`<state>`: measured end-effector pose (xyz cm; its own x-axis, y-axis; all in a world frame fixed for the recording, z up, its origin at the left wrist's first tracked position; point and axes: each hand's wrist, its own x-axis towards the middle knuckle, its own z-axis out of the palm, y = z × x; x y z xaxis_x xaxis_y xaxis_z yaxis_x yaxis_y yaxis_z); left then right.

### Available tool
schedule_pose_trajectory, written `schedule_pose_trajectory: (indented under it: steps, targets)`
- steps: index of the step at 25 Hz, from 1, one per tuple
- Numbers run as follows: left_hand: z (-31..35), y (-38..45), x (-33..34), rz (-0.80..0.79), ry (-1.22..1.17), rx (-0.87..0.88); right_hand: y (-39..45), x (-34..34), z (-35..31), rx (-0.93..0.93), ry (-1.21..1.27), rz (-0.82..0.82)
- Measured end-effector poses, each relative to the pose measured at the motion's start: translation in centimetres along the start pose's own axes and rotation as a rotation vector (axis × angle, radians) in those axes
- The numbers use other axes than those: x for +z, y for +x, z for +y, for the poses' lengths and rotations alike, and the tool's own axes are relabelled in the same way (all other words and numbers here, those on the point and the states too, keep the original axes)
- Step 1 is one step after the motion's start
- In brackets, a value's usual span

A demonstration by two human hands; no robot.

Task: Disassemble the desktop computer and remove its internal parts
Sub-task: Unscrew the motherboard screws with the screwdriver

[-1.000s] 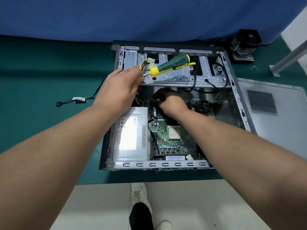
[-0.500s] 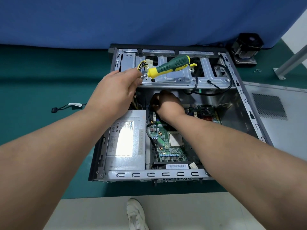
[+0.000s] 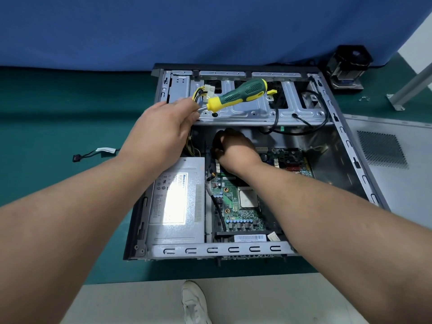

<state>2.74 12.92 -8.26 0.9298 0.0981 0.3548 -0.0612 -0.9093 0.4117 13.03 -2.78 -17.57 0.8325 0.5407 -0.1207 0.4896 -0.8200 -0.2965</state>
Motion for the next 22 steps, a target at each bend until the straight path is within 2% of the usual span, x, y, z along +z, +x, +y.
schedule_pose_trajectory:
  steps: [5, 10, 16, 22]
  targets:
    - [0.03, 0.03, 0.03, 0.007, -0.005, 0.021, 0.25, -0.05, -0.01, 0.034, 0.029, -0.017]
    - [0.14, 0.00, 0.03, 0.018, -0.008, 0.032, 0.53, 0.19, 0.05, -0.057, -0.079, -0.034]
    - [-0.07, 0.02, 0.06, 0.007, 0.003, 0.030, 0.76, 0.46, 0.55, -0.089, -0.043, -0.069]
    - [-0.17, 0.03, 0.21, 0.000, 0.016, 0.000, 0.40, 0.14, 0.65, -0.109, -0.056, -0.011]
